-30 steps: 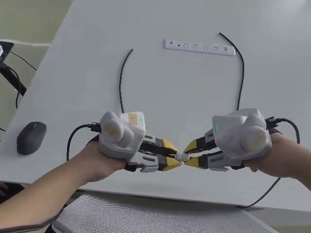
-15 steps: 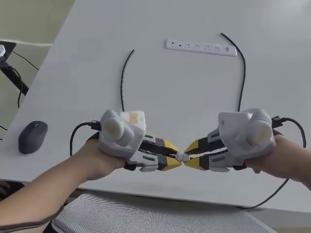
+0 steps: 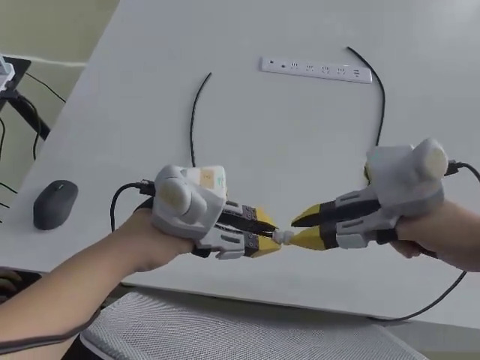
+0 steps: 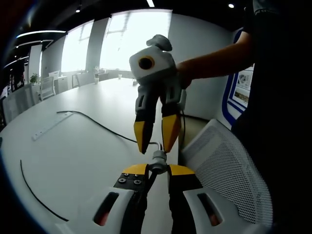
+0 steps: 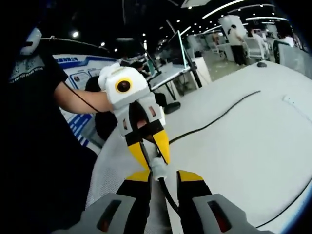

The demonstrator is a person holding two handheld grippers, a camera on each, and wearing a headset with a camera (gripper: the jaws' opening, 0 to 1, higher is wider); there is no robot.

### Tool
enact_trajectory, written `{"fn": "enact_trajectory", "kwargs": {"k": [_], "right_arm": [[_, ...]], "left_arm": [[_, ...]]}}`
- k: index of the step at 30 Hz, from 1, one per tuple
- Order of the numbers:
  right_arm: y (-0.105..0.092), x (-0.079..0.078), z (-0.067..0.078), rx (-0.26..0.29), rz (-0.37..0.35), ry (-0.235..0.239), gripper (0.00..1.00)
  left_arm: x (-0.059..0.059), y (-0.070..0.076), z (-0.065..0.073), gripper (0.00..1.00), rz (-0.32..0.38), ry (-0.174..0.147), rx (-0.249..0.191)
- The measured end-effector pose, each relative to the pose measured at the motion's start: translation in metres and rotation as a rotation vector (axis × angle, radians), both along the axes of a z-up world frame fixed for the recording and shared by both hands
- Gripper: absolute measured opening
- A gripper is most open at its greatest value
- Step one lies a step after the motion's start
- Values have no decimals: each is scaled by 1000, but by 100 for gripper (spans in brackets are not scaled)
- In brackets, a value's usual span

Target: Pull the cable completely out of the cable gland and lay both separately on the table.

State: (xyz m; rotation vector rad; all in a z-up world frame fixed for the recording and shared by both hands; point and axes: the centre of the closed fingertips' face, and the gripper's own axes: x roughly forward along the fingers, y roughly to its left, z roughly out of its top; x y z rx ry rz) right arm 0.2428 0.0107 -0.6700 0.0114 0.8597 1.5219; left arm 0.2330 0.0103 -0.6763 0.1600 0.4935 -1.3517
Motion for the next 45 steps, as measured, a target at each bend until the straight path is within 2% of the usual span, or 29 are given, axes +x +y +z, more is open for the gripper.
{"fn": "enact_trajectory", "kwargs": {"k": [2, 4, 5, 9, 12, 15, 19, 23, 26, 27, 28, 29, 32, 35, 36, 38, 40, 42, 43, 45], "right_arm": [[1, -2, 5, 42, -12, 67, 15], [-1, 0, 5, 62, -28, 110, 16], [-1, -2, 6, 74, -37, 152, 17], [-2, -3, 6, 92, -39, 170, 17], [-1, -8, 7, 103, -34, 229, 14], [0, -14, 7, 104, -21, 253, 12], [2, -17, 12, 127, -7, 247, 9], [1, -19, 10, 124, -3, 241, 8], [0, -19, 9, 123, 8, 194, 8], [0, -17, 8, 122, 14, 146, 7], [0, -18, 8, 117, 22, 133, 7], [0, -18, 7, 108, 41, 83, 7], [-1, -20, 6, 83, 72, 13, 7], [0, -21, 6, 48, 115, -101, 7], [0, -21, 6, 40, 124, -119, 7], [0, -21, 5, 19, 145, -187, 7], [-1, -21, 3, 2, 162, -241, 7], [0, -21, 1, -6, 157, -275, 7], [1, -22, 0, -9, 160, -292, 7], [1, -23, -2, -21, 169, -344, 7]], "left_arm": [[1, -1, 2, 15, 0, -7, 0], [1, -2, 5, 15, 1, -18, -3], [1, -2, 7, 15, 2, -22, -4], [1, -4, 12, 15, 2, -31, -11], [1, -6, 12, 15, -2, -41, -2], [0, -7, 13, 15, -8, -47, 1], [-1, -10, 14, 15, -14, -49, 3], [-2, -11, 12, 15, -23, -49, 17], [-2, -11, 11, 15, -21, -43, 24], [-1, -11, 10, 15, -18, -48, 29], [-1, -11, 9, 15, -17, -43, 30], [-1, -11, 8, 15, -16, -34, 30], [-2, -12, 7, 15, -15, -16, 28], [-2, -11, 7, 15, -8, 8, 24], [-2, -11, 7, 15, -10, 9, 23], [-2, -11, 7, 15, -6, 21, 21], [-2, -11, 6, 15, -4, 32, 20], [-2, -10, 4, 15, 1, 42, 26], [-2, -9, 3, 15, 9, 63, 25], [-2, -9, 2, 15, 7, 65, 25]]}}
